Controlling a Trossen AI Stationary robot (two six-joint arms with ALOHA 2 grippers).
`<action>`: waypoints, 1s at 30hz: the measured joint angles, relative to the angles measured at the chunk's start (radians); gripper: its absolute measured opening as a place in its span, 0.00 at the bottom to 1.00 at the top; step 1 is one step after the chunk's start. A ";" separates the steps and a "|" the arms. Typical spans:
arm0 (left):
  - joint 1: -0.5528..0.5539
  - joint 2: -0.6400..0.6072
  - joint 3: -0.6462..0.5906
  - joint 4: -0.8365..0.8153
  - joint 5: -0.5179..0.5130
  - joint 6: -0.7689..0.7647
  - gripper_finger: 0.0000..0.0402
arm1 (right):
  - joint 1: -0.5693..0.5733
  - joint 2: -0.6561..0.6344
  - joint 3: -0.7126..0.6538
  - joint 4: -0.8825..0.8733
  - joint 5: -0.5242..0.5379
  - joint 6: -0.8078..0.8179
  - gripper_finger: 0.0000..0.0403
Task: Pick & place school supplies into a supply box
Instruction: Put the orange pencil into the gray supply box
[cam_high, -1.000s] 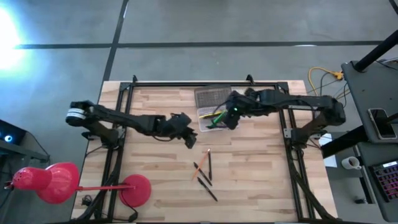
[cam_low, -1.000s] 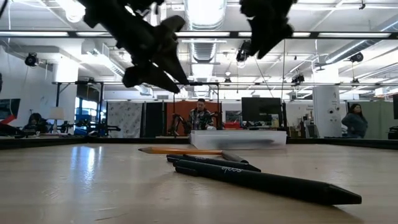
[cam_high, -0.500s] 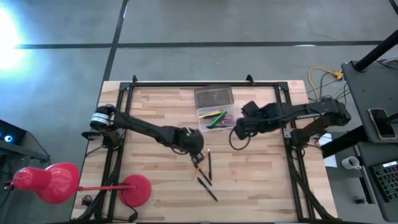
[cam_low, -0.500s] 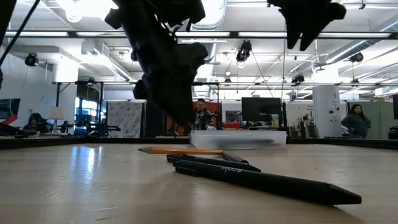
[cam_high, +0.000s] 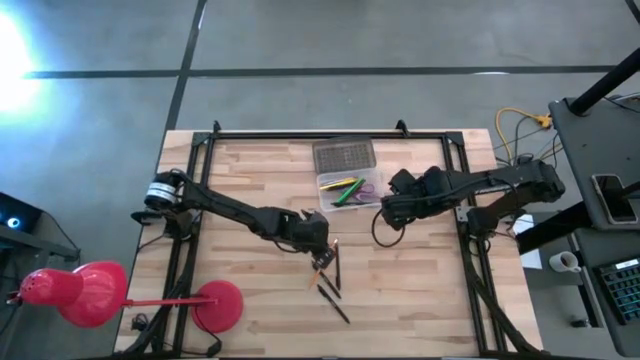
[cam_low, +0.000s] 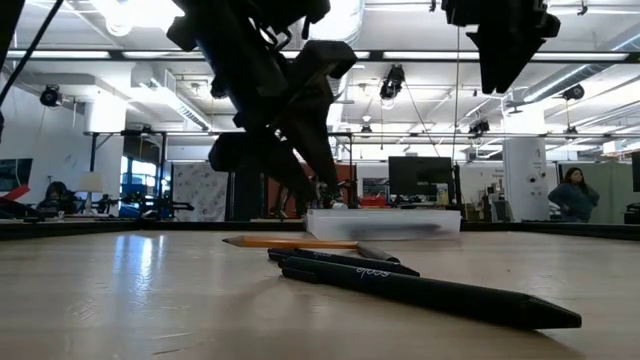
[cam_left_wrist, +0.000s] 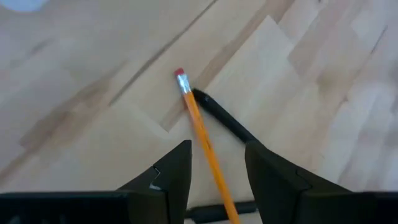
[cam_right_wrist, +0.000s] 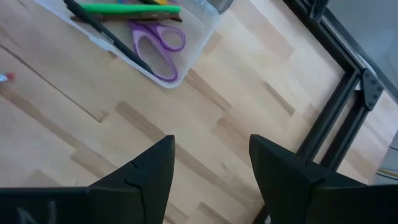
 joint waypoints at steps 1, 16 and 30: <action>-0.004 0.010 0.000 0.004 0.000 -0.013 0.33 | 0.000 0.000 -0.008 0.000 0.000 -0.004 0.49; -0.038 0.103 0.042 0.007 0.006 -0.146 0.33 | 0.004 -0.001 -0.104 0.004 -0.011 -0.005 0.49; -0.053 0.194 0.123 -0.134 -0.029 -0.097 0.30 | 0.004 -0.002 -0.123 0.010 0.026 -0.034 0.49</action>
